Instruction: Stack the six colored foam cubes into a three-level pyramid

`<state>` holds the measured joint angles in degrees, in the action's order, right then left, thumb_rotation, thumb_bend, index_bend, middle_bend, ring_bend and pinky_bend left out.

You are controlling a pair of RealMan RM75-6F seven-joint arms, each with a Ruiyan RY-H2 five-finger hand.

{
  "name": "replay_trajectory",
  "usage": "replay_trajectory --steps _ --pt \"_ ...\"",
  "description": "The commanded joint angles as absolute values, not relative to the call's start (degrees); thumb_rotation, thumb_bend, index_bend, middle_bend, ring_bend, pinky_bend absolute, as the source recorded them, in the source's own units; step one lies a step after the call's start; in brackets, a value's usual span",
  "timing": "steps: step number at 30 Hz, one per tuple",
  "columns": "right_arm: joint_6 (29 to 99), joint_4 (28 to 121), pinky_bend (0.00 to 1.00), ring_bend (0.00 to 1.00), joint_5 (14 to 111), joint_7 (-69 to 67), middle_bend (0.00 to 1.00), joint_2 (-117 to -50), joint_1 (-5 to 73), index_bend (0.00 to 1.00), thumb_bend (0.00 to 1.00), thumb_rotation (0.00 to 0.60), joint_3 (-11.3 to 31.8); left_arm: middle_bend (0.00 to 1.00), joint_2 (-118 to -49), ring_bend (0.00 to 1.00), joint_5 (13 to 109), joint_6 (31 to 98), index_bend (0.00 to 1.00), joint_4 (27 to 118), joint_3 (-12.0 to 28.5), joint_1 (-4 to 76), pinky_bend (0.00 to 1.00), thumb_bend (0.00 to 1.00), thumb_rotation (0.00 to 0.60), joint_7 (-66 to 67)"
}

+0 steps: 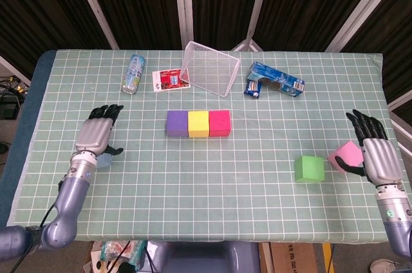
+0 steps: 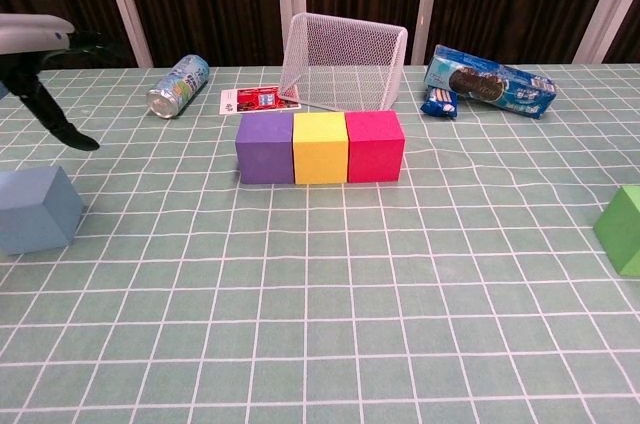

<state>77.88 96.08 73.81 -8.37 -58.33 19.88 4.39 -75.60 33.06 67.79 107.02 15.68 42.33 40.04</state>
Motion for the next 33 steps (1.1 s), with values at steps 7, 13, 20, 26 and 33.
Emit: replay_trajectory --steps 7,13,20,26,33 --pt "76.7 96.4 0.0 0.0 73.7 -9.8 0.0 -57.8 19.0 0.0 0.26 0.6 5.9 0.05 -82.1 0.0 29.9 69.0 0.0 101.1 17.6 48.5 0.06 0.11 0.6 43.8" --pt "75.9 96.5 0.0 0.0 73.9 -9.7 0.0 -57.8 18.6 0.0 0.26 0.6 6.4 0.06 -83.1 0.0 25.8 68.0 0.0 98.3 18.5 51.3 0.06 0.15 0.6 46.4" --pt "75.0 96.4 0.0 0.0 73.7 -9.8 0.0 -57.8 18.3 0.0 0.26 0.6 7.1 0.06 -84.0 0.0 20.1 65.8 0.0 95.3 18.8 53.4 0.06 0.15 0.6 47.8" --pt "74.6 96.6 0.0 0.0 73.7 -9.8 0.0 -57.9 18.0 0.0 0.26 0.6 7.6 0.06 -85.7 0.0 18.6 63.9 0.0 92.3 18.6 55.0 0.06 0.15 0.6 47.6" --pt "74.1 96.7 0.0 0.0 73.9 -9.7 0.0 -57.9 17.7 0.0 0.26 0.6 8.1 0.09 -87.6 0.0 17.7 61.4 0.0 89.5 18.8 57.5 0.06 0.15 0.6 47.5"
